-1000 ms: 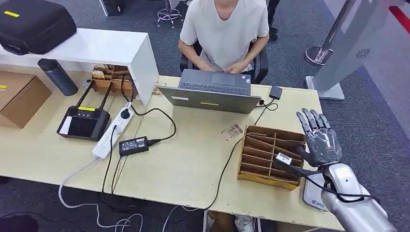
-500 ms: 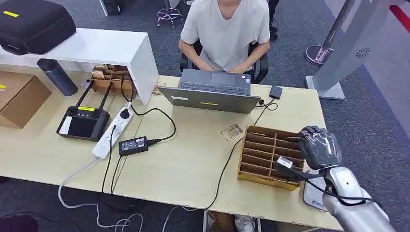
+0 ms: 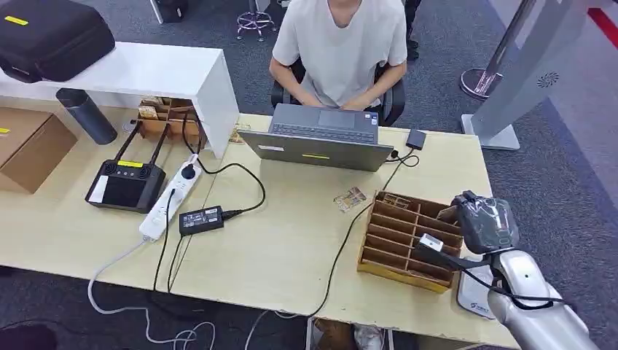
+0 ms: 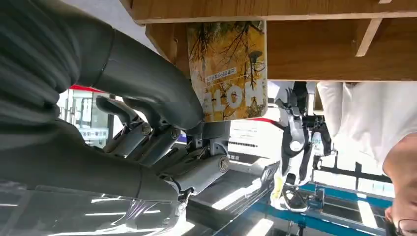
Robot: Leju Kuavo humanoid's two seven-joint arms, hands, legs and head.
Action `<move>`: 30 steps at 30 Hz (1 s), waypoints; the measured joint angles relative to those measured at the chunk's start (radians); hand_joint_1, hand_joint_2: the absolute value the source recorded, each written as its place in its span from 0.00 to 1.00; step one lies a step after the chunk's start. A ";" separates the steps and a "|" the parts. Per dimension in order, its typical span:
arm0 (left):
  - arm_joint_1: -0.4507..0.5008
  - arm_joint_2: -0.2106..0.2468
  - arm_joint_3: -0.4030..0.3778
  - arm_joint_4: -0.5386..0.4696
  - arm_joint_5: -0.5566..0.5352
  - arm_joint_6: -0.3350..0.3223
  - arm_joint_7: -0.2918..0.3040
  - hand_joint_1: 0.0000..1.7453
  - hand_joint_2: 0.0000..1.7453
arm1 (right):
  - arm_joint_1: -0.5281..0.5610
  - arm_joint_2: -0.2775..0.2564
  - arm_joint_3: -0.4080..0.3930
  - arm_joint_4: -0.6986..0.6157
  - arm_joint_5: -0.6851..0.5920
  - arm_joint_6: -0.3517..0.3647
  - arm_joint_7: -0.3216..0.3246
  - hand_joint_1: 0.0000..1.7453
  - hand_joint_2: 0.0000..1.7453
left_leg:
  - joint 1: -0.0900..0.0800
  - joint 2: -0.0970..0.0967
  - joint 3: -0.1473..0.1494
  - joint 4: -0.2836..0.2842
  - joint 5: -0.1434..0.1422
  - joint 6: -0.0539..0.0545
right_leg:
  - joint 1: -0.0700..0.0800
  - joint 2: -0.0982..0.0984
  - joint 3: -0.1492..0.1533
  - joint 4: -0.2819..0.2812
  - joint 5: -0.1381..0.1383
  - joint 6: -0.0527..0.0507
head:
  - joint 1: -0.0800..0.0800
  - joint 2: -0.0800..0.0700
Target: Pass the card to the sensor for recognition and then transmit it.
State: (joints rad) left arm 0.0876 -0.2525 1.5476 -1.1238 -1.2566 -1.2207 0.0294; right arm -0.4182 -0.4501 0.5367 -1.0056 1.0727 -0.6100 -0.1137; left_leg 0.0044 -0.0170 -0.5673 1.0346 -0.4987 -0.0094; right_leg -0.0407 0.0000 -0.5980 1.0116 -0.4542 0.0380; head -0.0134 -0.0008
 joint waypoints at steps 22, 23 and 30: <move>-0.120 -0.098 -0.031 0.315 1.212 2.021 -0.011 0.00 1.00 | 0.293 -0.068 -0.201 -0.302 0.089 0.004 0.111 1.00 1.00 | -0.001 0.001 0.003 0.003 -0.006 0.005 | -0.001 0.002 0.005 -0.004 -0.003 0.005 | 0.003 0.000; -0.122 -0.100 -0.042 0.317 1.150 1.978 -0.007 0.00 1.00 | 0.292 -0.072 -0.211 -0.319 0.084 0.002 0.110 1.00 1.00 | -0.001 0.001 0.002 0.002 -0.006 0.005 | -0.002 0.001 0.005 -0.004 -0.003 0.005 | 0.003 0.000; -0.108 -0.106 -0.109 0.324 1.180 1.474 0.013 0.00 1.00 | 0.238 -0.107 -0.262 -0.423 0.035 0.005 0.094 1.00 1.00 | -0.001 0.003 0.003 0.002 -0.006 0.005 | -0.001 0.004 0.004 -0.003 -0.002 0.004 | 0.003 0.000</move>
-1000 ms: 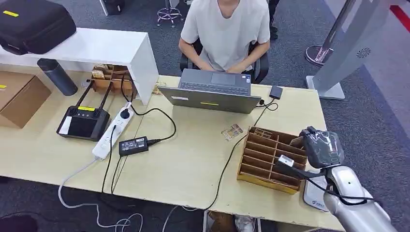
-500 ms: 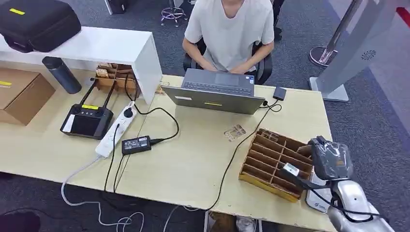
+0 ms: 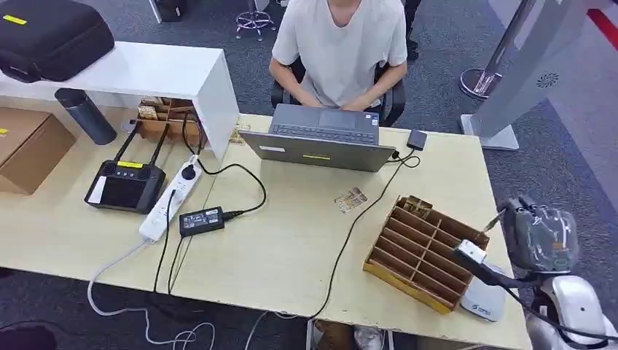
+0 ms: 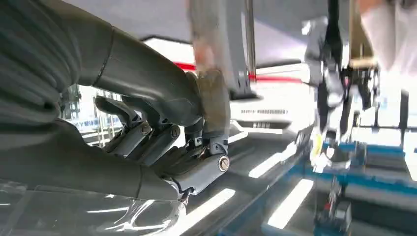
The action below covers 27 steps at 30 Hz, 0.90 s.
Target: Pass the card to the sensor for recognition and then transmit it.
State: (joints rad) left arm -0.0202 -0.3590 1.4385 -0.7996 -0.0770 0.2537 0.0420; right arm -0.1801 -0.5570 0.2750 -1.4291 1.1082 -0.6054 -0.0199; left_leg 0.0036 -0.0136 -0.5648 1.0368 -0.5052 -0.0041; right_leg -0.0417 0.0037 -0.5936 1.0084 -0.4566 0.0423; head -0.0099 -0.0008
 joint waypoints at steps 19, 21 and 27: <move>0.125 0.021 -0.353 -0.056 0.314 0.169 0.049 0.00 1.00 | -0.097 -0.034 -0.021 -0.090 -0.016 0.000 -0.009 1.00 1.00 | 0.000 -0.001 -0.002 0.000 0.000 0.000 | 0.000 -0.001 -0.001 0.000 0.000 0.000 | -0.001 0.000; 0.140 0.024 -0.391 -0.070 0.319 0.175 0.052 0.00 1.00 | -0.113 -0.034 -0.021 -0.100 -0.016 0.000 -0.013 1.00 1.00 | 0.000 -0.001 -0.002 0.000 0.000 0.000 | 0.000 -0.001 -0.001 0.000 0.000 0.000 | -0.001 0.000; 0.153 0.025 -0.426 -0.084 0.320 0.175 0.058 0.00 1.00 | -0.139 -0.034 -0.020 -0.106 -0.016 0.004 -0.019 1.00 1.00 | 0.000 -0.001 -0.002 0.000 0.000 0.000 | 0.000 -0.002 -0.001 0.000 0.000 0.000 | 0.000 0.000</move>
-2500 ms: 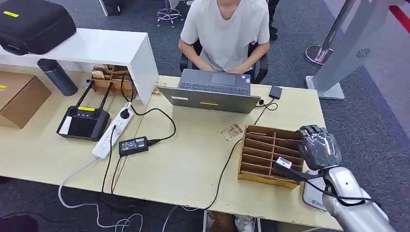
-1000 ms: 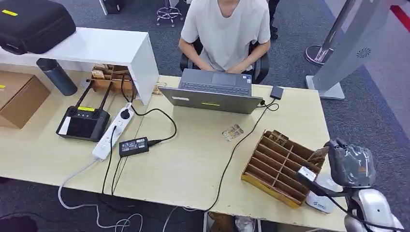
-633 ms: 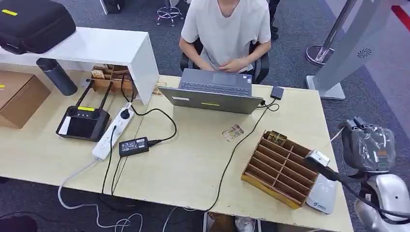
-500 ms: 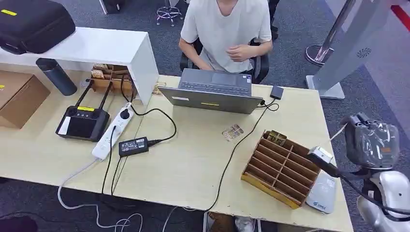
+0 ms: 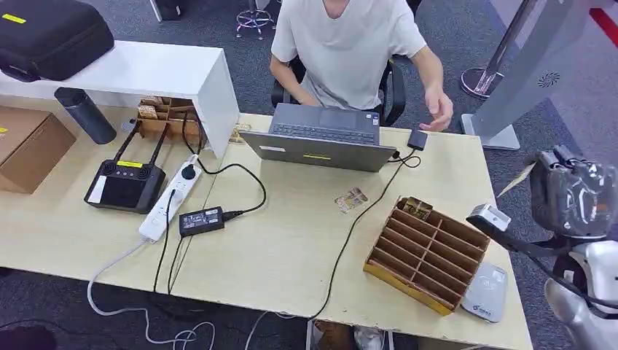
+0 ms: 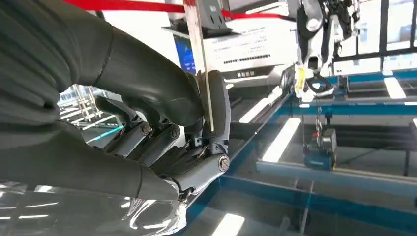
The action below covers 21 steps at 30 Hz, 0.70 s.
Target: Pass the card to the sensor for recognition and then transmit it.
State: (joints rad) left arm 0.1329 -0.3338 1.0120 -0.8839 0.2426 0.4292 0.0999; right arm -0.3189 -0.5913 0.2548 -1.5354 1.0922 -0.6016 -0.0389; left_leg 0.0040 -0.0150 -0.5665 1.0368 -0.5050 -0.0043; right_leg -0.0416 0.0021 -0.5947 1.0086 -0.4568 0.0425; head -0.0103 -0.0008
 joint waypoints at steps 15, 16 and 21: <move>0.023 0.000 -0.050 -0.023 0.002 0.001 0.001 0.00 1.00 | -0.013 0.000 0.000 -0.007 0.000 0.002 -0.002 1.00 1.00 | 0.000 0.000 0.000 0.000 0.000 0.000 | 0.000 0.000 0.000 0.000 0.000 0.000 | 0.000 0.000; 0.023 0.000 -0.050 -0.023 0.002 0.001 0.001 0.00 1.00 | -0.013 0.000 0.000 -0.007 0.000 0.002 -0.002 1.00 1.00 | 0.000 0.000 0.000 0.000 0.000 0.000 | 0.000 0.000 0.000 0.000 0.000 0.000 | 0.000 0.000; 0.026 0.000 -0.058 -0.025 0.000 0.001 0.002 0.00 1.00 | -0.016 0.000 0.001 -0.007 0.000 0.002 -0.002 1.00 1.00 | 0.000 0.000 -0.001 0.000 0.000 0.000 | 0.000 0.000 0.000 0.000 0.000 0.000 | 0.000 0.000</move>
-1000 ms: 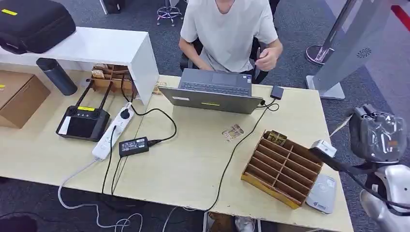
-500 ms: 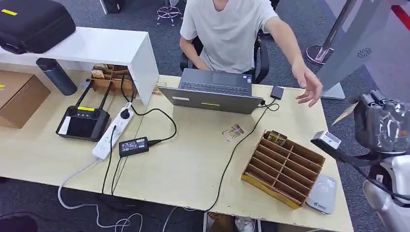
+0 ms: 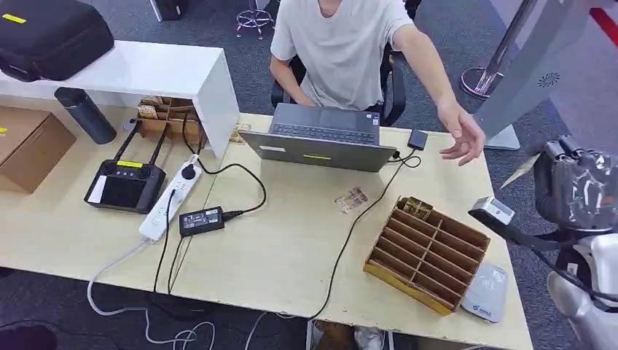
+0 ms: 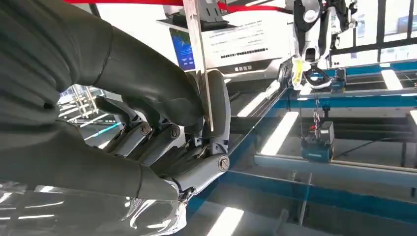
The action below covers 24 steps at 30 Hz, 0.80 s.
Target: Pass the card to the sensor for recognition and then transmit it.
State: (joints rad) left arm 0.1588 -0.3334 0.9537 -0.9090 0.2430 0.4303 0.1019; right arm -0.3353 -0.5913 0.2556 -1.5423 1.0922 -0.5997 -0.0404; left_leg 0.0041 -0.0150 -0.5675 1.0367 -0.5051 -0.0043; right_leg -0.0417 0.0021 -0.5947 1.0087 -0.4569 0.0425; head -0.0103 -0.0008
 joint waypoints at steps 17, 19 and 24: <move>0.168 -0.028 -0.350 -0.066 0.428 0.265 0.041 0.00 1.00 | -0.534 0.141 0.204 0.414 0.095 0.200 0.046 1.00 1.00 | -0.001 0.012 0.000 0.000 0.001 0.001 | -0.003 0.013 -0.006 0.001 0.004 0.001 | -0.003 0.000; 0.193 -0.029 -0.521 -0.069 0.468 0.268 0.055 0.00 1.00 | -0.597 0.176 0.243 0.496 0.104 0.210 0.052 1.00 1.00 | -0.001 0.005 -0.003 0.001 0.002 0.002 | -0.001 0.005 -0.005 0.001 0.004 0.001 | -0.001 0.000; 0.223 -0.030 -0.629 -0.103 0.392 0.270 0.108 0.00 1.00 | -0.672 0.227 0.301 0.606 0.111 0.222 0.062 1.00 1.00 | 0.000 0.002 -0.003 0.001 0.003 0.001 | 0.001 0.002 -0.004 0.000 0.004 0.001 | 0.000 0.000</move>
State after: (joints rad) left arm 0.3821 -0.3635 0.3247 -1.0116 0.6352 0.7000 0.2098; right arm -1.0068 -0.3640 0.5561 -0.9363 1.2028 -0.3777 0.0217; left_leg 0.0045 -0.0132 -0.5708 1.0374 -0.5023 -0.0028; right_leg -0.0408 0.0040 -0.5989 1.0087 -0.4527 0.0430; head -0.0099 -0.0008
